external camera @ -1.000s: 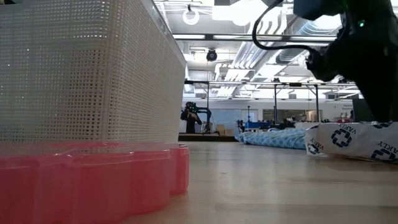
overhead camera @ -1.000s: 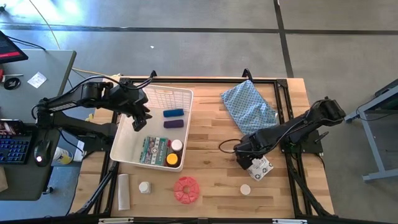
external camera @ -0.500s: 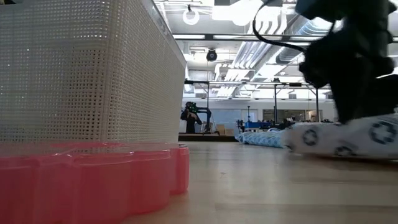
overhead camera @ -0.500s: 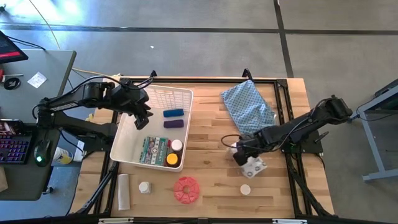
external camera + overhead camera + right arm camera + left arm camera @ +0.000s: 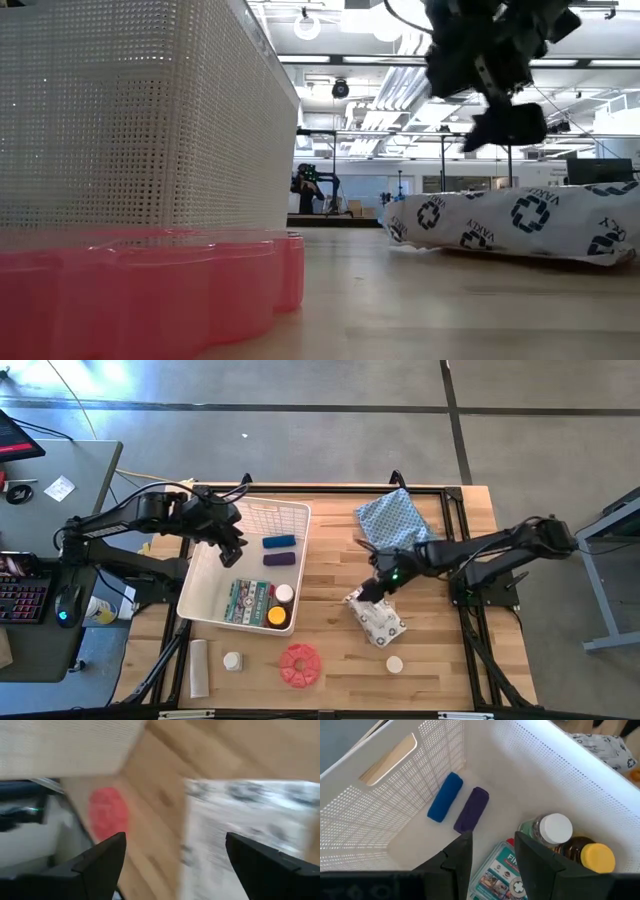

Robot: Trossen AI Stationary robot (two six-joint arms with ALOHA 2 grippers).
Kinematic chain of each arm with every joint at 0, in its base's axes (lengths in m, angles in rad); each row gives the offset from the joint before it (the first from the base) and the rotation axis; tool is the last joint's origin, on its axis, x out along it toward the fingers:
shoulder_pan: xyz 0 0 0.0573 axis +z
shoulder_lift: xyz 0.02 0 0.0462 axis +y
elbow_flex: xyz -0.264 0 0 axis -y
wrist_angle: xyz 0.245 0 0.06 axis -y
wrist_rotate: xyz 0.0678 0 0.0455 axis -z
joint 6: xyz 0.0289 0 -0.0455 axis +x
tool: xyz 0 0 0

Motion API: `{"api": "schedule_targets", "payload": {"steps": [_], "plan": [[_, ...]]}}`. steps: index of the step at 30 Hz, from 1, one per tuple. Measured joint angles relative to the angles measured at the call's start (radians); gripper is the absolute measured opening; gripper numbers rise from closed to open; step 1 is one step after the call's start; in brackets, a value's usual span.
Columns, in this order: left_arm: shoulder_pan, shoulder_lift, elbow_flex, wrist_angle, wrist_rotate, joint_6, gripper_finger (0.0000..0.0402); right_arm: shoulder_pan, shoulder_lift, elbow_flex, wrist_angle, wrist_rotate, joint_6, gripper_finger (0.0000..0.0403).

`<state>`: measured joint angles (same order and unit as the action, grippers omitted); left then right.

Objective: Pick & place medical supplies in basket/bin
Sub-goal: Put the white mailer bag into the white bin

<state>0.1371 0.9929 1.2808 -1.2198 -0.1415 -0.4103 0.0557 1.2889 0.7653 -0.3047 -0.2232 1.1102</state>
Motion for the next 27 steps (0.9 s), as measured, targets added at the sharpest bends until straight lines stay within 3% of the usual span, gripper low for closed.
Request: {"api": "schedule_targets", "payload": {"steps": [4, 6, 12, 20, 27], "plan": [[0.000, -0.001, 0.000, -0.001, 0.000, -0.013, 0.0177, -0.016, -0.046, -0.015, -0.272, 0.064, -0.095, 0.0332], [0.000, 0.000, 0.000, -0.001, 0.000, -0.014, 0.0177, -0.021, -0.066, -0.046, -0.301, 0.083, -0.115, 0.0332], [0.000, 0.000, 0.000, -0.002, 0.000, -0.015, 0.0177, -0.016, -0.078, -0.209, -0.010, -0.070, 0.002, 0.0324], [0.000, 0.000, 0.000, -0.010, 0.002, -0.038, 0.0177, 0.007, -0.078, -0.380, 0.314, -0.059, 0.184, 0.0325], [0.000, 0.000, 0.001, -0.010, 0.002, -0.016, 0.0177, 0.023, -0.074, -0.389, 0.380, -0.013, 0.199, 0.0319]]}}
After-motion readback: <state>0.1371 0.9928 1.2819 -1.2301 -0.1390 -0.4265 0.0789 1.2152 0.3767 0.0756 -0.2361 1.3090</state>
